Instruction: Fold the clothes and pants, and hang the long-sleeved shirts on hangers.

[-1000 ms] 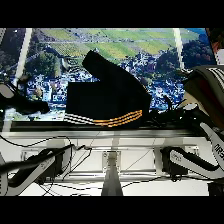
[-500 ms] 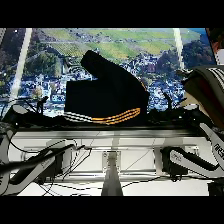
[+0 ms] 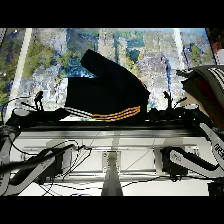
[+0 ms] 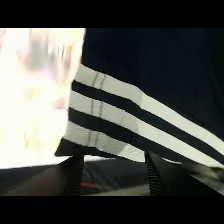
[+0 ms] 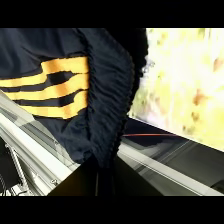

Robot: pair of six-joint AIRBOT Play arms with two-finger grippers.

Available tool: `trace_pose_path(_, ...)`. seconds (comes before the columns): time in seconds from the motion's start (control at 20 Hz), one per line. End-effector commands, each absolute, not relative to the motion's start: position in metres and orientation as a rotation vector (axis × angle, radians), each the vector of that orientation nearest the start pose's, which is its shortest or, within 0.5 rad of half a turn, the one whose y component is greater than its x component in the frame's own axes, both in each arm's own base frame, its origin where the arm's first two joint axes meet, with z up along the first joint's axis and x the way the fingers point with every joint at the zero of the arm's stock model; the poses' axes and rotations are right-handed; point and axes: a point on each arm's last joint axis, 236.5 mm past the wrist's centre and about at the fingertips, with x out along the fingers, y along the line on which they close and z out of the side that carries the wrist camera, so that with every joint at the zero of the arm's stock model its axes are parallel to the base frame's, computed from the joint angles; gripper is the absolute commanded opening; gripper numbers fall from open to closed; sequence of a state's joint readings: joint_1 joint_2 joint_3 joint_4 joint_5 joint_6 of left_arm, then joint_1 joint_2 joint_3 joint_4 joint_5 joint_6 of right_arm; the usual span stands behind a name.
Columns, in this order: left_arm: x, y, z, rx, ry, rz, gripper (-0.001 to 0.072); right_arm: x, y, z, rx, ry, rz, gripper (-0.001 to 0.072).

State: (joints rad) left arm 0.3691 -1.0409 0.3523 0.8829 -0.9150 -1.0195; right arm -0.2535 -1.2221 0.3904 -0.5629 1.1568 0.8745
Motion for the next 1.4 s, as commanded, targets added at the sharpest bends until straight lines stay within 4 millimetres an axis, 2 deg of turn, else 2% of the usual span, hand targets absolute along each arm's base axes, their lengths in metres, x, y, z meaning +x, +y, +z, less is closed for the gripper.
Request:
trace_pose_path(0.0, 0.245, -0.024, -0.124, -0.537, 1.270, -0.131, 0.0495, 0.227, 0.130, -0.094, 0.829, 1.407, 0.546, 0.0028)
trace_pose_path(0.35, 0.258, -0.010, -0.125, -0.540, 1.215, -0.056, 0.0496, 0.229, 0.128, -0.096, 0.825, 1.401, 0.534, 0.0028)
trace_pose_path(0.45, 0.257, -0.011, -0.124, -0.544, 1.219, -0.061, 0.0495, 0.229, 0.128, -0.096, 0.825, 1.400, 0.534, 0.0028)
trace_pose_path(0.55, 0.249, -0.019, -0.128, -0.560, 1.261, -0.087, 0.0494, 0.230, 0.127, -0.096, 0.824, 1.399, 0.531, 0.0028)
trace_pose_path(0.7, 0.225, -0.035, -0.146, -0.619, 1.398, -0.134, 0.0493, 0.230, 0.127, -0.096, 0.825, 1.398, 0.530, 0.0028)
trace_pose_path(0.75, 0.218, -0.040, -0.153, -0.645, 1.441, -0.143, 0.0453, 0.229, 0.128, -0.096, 0.826, 1.399, 0.532, 0.0028)
trace_pose_path(0.8, 0.214, -0.044, -0.157, -0.665, 1.473, -0.154, 0.0273, 0.229, 0.128, -0.095, 0.828, 1.400, 0.534, 0.0028)
trace_pose_path(0.85, 0.213, -0.046, -0.159, -0.683, 1.489, -0.159, 0.0145, 0.229, 0.129, -0.095, 0.831, 1.399, 0.536, 0.0028)
trace_pose_path(0.9, 0.216, -0.048, -0.157, -0.691, 1.487, -0.178, 0.0088, 0.229, 0.129, -0.094, 0.836, 1.398, 0.539, 0.0028)
trace_pose_path(0.95, 0.221, -0.049, -0.153, -0.667, 1.471, -0.214, 0.0078, 0.229, 0.130, -0.093, 0.838, 1.400, 0.543, 0.0028)
trace_pose_path(1.0, 0.228, -0.049, -0.146, -0.645, 1.448, -0.249, 0.0010, 0.229, 0.130, -0.092, 0.837, 1.400, 0.548, 0.0027)
trace_pose_path(1.15, 0.269, -0.039, -0.110, -0.578, 1.334, -0.296, 0.0010, 0.238, 0.134, -0.070, 0.798, 1.371, 0.649, 0.0026)
trace_pose_path(1.25, 0.306, -0.027, -0.065, -0.498, 1.197, -0.309, 0.0009, 0.258, 0.133, -0.042, 0.752, 1.315, 0.713, 0.0025)
trace_pose_path(1.35, 0.344, -0.012, 0.001, -0.390, 1.010, -0.302, 0.0009, 0.289, 0.127, -0.002, 0.647, 1.191, 0.742, 0.0025)
